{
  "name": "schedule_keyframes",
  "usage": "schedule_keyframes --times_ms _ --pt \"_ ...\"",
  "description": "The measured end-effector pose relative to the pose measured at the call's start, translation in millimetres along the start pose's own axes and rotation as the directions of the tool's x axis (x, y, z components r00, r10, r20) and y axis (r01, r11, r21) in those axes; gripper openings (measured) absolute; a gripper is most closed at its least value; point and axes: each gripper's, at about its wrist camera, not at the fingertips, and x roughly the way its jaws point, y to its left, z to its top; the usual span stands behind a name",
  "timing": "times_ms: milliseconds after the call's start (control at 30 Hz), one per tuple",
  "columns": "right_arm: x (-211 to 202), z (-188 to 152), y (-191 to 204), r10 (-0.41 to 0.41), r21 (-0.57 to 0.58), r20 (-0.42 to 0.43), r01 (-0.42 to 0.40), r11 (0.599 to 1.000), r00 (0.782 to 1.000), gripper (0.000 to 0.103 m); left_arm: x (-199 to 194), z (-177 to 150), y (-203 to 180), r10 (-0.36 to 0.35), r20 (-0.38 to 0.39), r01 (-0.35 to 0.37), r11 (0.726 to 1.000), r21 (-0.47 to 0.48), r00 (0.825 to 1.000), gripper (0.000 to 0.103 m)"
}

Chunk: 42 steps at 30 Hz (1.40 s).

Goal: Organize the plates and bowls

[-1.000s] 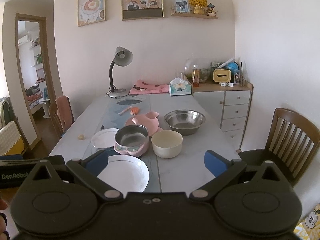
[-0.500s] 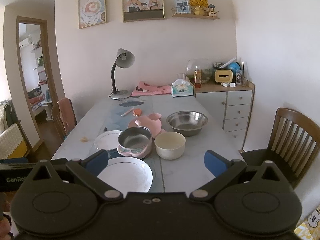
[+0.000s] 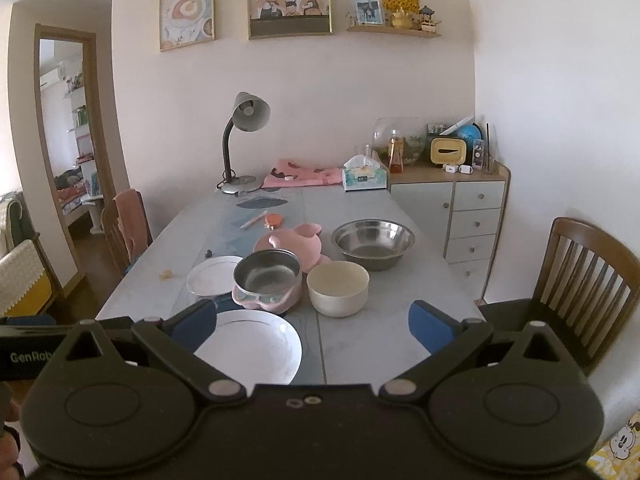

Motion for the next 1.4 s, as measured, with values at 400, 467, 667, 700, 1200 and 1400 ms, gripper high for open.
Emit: schedule_keyframes --times_ms 400,467,667,700,1200,1400 --pt "29 17 -3 0.057 -0.047 0.018 -0.056 0.997 0.998 0.103 18 22 -9 0.053 0.041 -0.054 0.998 0.023 0.998 0.103" --pt "37 22 -2 0.072 -0.063 0.008 -0.071 0.995 0.997 0.103 25 29 -9 0.057 0.027 -0.058 0.998 0.002 0.998 0.103" --pt "76 33 -15 0.105 -0.041 -0.049 -0.107 0.993 0.993 0.103 58 37 -5 0.074 -0.033 -0.075 0.997 -0.032 0.997 0.103" --pt "86 32 -17 0.118 -0.038 -0.072 -0.121 0.992 0.990 0.103 66 37 -3 0.075 -0.045 -0.077 0.996 -0.041 0.996 0.103" --pt "243 -28 -30 0.226 -0.048 -0.447 -0.275 0.960 0.866 0.086 192 -12 43 0.136 -0.331 -0.170 0.983 -0.076 0.934 0.092" --pt "273 -45 -32 0.258 0.016 -0.557 -0.300 0.954 0.790 0.068 219 -21 57 0.113 -0.414 -0.178 0.976 -0.124 0.904 0.075"
